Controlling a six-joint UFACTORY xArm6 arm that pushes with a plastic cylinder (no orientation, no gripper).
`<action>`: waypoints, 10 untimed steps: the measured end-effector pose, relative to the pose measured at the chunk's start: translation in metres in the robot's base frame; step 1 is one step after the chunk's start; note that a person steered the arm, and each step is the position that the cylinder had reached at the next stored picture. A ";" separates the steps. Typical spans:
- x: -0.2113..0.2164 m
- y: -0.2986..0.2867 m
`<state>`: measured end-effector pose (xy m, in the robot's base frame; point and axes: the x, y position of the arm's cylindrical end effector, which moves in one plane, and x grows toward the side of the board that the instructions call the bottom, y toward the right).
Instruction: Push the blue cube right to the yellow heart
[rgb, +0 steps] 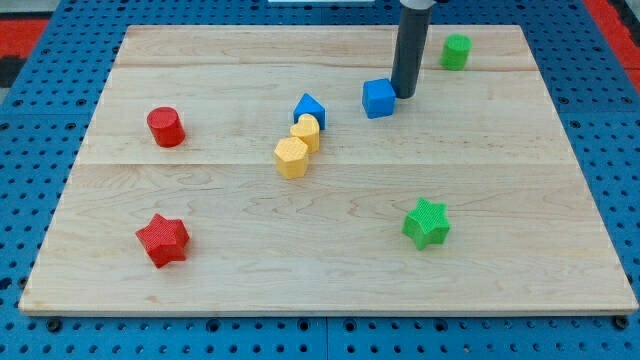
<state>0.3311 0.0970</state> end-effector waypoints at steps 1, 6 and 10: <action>-0.016 -0.007; -0.004 -0.054; 0.035 0.000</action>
<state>0.3663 0.0970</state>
